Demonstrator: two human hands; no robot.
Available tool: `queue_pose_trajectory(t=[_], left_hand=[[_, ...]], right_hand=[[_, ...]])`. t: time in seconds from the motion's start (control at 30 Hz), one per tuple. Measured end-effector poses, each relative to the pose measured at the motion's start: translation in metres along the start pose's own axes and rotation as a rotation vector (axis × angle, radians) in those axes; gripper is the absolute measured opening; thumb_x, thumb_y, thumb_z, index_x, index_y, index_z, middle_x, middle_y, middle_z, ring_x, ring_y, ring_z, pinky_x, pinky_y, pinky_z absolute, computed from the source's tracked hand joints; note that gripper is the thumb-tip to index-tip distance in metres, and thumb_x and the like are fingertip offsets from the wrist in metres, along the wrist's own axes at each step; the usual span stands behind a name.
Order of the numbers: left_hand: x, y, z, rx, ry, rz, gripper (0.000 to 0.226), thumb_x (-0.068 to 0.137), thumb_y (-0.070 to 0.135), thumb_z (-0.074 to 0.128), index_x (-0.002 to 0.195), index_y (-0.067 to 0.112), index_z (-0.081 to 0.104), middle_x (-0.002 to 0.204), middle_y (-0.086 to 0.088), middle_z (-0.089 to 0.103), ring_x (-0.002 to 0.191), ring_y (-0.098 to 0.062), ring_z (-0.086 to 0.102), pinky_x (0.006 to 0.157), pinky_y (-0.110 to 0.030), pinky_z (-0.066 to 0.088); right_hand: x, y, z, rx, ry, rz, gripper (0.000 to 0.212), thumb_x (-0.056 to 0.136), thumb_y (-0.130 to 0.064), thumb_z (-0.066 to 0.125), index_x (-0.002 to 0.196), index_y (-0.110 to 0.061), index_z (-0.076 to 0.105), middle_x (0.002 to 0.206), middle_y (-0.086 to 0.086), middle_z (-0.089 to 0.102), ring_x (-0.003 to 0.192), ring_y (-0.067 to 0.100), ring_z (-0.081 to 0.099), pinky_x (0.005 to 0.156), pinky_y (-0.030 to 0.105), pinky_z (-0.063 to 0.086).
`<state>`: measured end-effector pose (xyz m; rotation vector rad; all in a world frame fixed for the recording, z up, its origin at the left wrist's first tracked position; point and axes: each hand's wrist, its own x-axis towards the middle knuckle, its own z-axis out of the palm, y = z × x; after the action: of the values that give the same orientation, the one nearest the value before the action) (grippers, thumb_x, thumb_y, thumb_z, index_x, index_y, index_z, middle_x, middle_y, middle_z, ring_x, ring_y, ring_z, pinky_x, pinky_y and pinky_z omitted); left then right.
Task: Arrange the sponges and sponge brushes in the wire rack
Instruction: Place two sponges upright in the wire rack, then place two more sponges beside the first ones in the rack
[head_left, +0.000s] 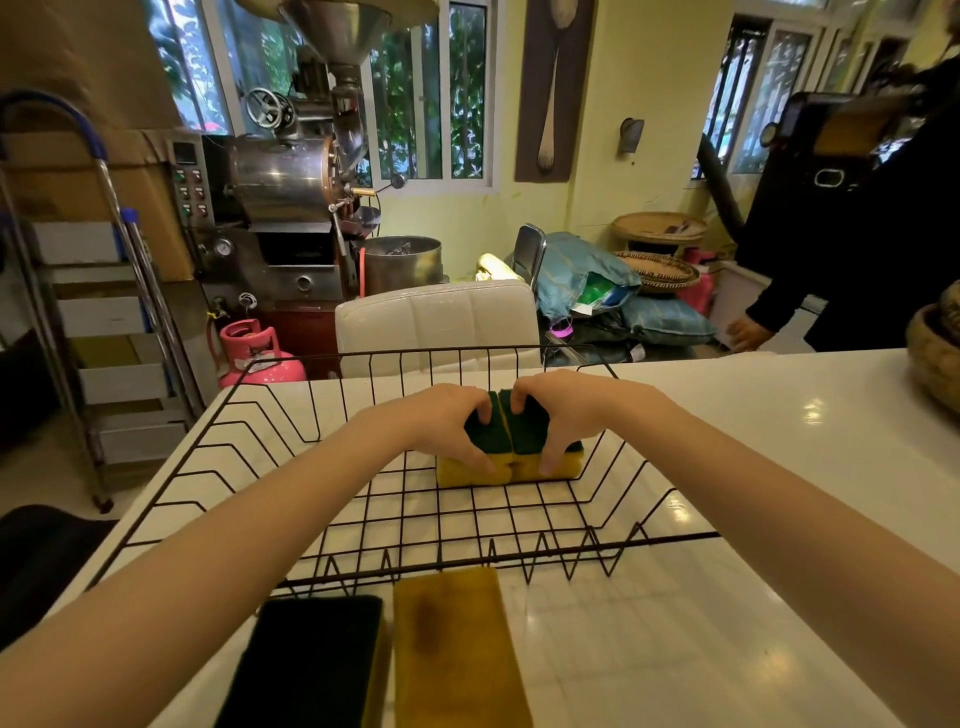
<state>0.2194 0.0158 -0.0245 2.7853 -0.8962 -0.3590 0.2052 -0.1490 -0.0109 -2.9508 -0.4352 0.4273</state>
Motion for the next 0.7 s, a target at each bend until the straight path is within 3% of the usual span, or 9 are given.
queue_pose_trajectory(t=[0.1, 0.23, 0.37, 0.53, 0.6, 0.7], left_hand=[[-0.014, 0.006, -0.016, 0.001, -0.136, -0.037, 0.061, 0.078, 0.041, 0.061, 0.129, 0.019, 0.038, 0.134, -0.006, 0.043, 0.111, -0.018, 0.043, 0.096, -0.034, 0.039], [-0.046, 0.014, -0.035, -0.083, -0.233, -0.075, 0.076, 0.082, 0.038, 0.057, 0.141, 0.023, 0.011, 0.151, -0.004, 0.022, 0.136, -0.023, 0.024, 0.109, -0.036, 0.024], [-0.080, 0.022, -0.043, -0.186, -0.064, -0.033, 0.089, 0.079, 0.043, 0.058, 0.141, 0.031, -0.005, 0.156, 0.001, 0.005, 0.141, -0.021, 0.013, 0.112, -0.036, 0.018], [-0.130, 0.034, -0.038, -0.301, 0.141, 0.073, 0.093, 0.073, 0.049, 0.060, 0.140, 0.037, -0.004, 0.154, 0.013, 0.001, 0.139, -0.009, 0.009, 0.108, -0.027, 0.015], [-0.154, 0.039, -0.030, -0.325, 0.165, 0.119, 0.091, 0.075, 0.044, 0.061, 0.139, 0.038, -0.002, 0.145, 0.023, 0.006, 0.129, 0.004, 0.009, 0.103, -0.020, 0.013], [-0.185, 0.040, -0.012, -0.321, 0.170, 0.125, 0.089, 0.073, 0.044, 0.063, 0.138, 0.043, 0.000, 0.131, 0.032, 0.007, 0.122, 0.010, 0.010, 0.102, -0.017, 0.013]], right_hand=[[-0.006, -0.004, -0.005, -0.045, -0.005, 0.001, 0.076, 0.061, -0.029, 0.081, 0.126, -0.018, 0.043, 0.125, 0.006, 0.047, 0.106, 0.022, 0.046, 0.081, 0.030, 0.040], [-0.026, -0.014, -0.014, 0.039, 0.049, -0.021, 0.082, 0.066, -0.024, 0.078, 0.135, -0.022, 0.033, 0.139, 0.006, 0.041, 0.125, 0.026, 0.040, 0.094, 0.036, 0.039], [-0.053, -0.034, -0.017, 0.174, 0.129, -0.086, 0.082, 0.072, -0.028, 0.073, 0.139, -0.025, 0.027, 0.145, 0.003, 0.038, 0.130, 0.023, 0.038, 0.100, 0.035, 0.035], [-0.098, -0.067, -0.006, 0.259, 0.279, -0.197, 0.085, 0.076, -0.037, 0.068, 0.142, -0.032, 0.014, 0.147, 0.000, 0.035, 0.132, 0.018, 0.034, 0.097, 0.027, 0.030], [-0.118, -0.079, 0.006, 0.323, 0.350, -0.269, 0.085, 0.076, -0.040, 0.067, 0.142, -0.033, 0.013, 0.148, -0.004, 0.033, 0.133, 0.013, 0.030, 0.100, 0.025, 0.026], [-0.141, -0.087, 0.033, 0.335, 0.405, -0.339, 0.078, 0.078, -0.042, 0.064, 0.141, -0.035, 0.018, 0.149, -0.011, 0.030, 0.131, 0.002, 0.027, 0.106, 0.025, 0.026]])
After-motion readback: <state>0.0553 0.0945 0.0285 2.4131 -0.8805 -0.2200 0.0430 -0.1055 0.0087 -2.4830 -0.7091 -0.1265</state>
